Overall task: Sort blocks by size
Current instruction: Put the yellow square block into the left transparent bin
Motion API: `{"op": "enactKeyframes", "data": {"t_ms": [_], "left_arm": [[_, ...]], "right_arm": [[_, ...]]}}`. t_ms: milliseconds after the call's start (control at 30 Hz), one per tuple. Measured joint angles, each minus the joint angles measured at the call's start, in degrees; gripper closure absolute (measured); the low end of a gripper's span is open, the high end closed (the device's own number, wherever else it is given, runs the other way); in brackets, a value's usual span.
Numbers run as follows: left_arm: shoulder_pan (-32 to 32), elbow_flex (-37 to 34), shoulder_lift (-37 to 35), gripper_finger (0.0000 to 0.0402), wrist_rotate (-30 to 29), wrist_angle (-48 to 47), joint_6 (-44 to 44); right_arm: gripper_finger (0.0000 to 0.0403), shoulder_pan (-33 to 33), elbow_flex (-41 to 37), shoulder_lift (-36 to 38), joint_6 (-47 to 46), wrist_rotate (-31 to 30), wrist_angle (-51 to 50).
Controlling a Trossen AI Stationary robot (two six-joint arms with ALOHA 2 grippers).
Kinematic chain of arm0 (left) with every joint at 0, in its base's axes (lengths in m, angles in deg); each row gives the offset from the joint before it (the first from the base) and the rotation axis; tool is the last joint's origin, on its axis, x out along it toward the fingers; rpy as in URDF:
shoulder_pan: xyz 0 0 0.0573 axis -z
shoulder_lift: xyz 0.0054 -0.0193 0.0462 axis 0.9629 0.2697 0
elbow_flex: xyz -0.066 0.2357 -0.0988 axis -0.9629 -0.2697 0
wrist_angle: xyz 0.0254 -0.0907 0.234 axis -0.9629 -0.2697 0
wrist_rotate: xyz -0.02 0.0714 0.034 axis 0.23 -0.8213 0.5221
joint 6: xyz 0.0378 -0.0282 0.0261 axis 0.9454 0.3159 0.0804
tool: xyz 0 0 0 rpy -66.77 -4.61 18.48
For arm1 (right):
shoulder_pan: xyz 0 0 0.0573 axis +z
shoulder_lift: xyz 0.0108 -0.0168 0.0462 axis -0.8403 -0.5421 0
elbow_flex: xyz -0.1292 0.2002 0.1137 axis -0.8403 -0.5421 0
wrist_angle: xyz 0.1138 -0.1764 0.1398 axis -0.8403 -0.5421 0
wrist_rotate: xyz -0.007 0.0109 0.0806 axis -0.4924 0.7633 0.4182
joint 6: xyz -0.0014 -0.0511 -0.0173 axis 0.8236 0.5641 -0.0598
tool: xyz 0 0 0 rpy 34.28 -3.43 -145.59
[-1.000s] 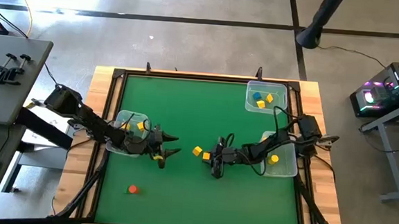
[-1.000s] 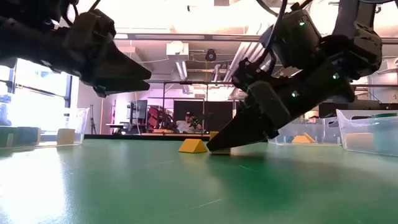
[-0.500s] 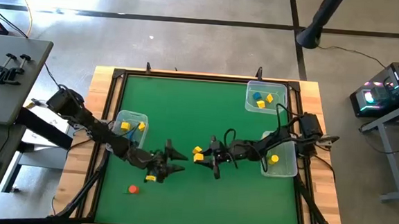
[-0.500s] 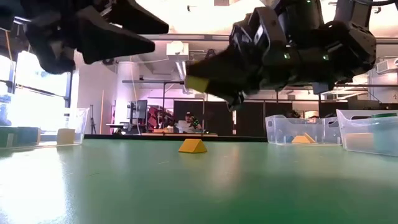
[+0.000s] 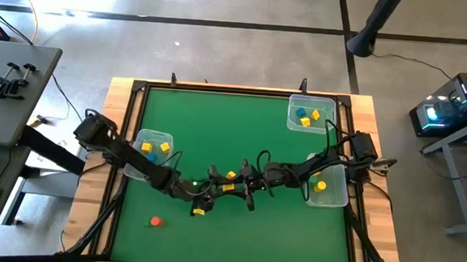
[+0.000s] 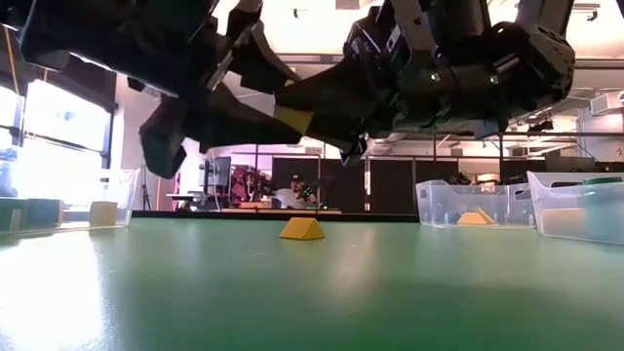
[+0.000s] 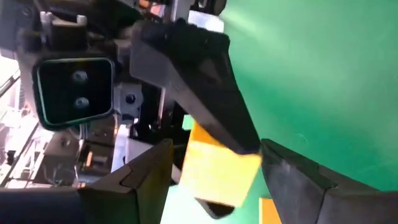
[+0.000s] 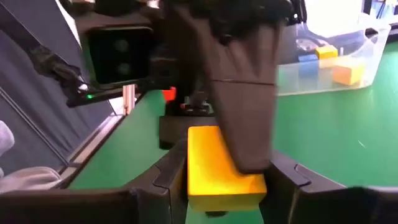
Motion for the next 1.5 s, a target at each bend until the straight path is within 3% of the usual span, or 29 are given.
{"op": "enactKeyframes", "data": {"t_ms": [233, 467, 600, 800, 900, 967, 1033, 1167, 1300, 1400, 1500], "left_arm": [[0.6, 1.2, 0.7, 0.0208, 0.0, -0.1, -0.3], [0.9, 1.2, 0.7, 0.0280, -0.4, -1.8, -4.5], [1.2, 1.2, 0.7, 0.0299, -1.8, -3.6, -8.4], [4.4, 1.2, 0.0, 0.0294, -13.3, -7.9, -12.0], [6.2, 1.2, -2.0, 0.0295, -20.2, -14.9, -15.9], [7.2, 1.2, -4.2, 0.0298, -24.2, -24.1, -23.0], [7.6, 1.2, -7.9, 0.0298, -26.2, -35.3, -35.8], [7.0, 1.2, -17.0, 0.0299, -25.2, -62.4, -67.6], [5.3, 1.0, -25.5, 0.0297, -19.9, -87.4, -97.7], [3.6, -1.3, -30.1, 0.0290, -13.2, -97.3, -112.6], [2.5, -5.3, -33.4, 0.0288, -7.8, -98.4, -118.9]], "right_arm": [[0.0265, 0.0, 0.2, 0.0, 0.0, -0.5, -2.1], [0.0227, 0.1, 0.2, 0.0, -2.9, -0.2, -3.7], [0.0211, -0.1, 0.2, 0.0, -2.7, 1.3, -4.8], [0.0204, -2.2, 0.2, 1.0, -5.4, 3.9, -12.1], [0.0203, -2.8, 0.1, 0.8, -7.3, 3.7, -16.4], [0.0203, -2.9, 0.1, 0.8, -8.3, 1.9, -17.8], [0.0203, -2.9, 0.1, 0.8, -8.5, 0.2, -18.9], [0.0203, -2.0, 0.1, 0.8, -8.2, -1.7, -18.9], [0.0203, -1.4, 0.1, 0.8, -7.4, -3.3, -18.9], [0.0203, -1.4, 0.1, 0.8, -7.0, -4.2, -18.9], [0.0203, -1.4, 0.1, 0.8, -7.0, -4.7, -18.9]]}}
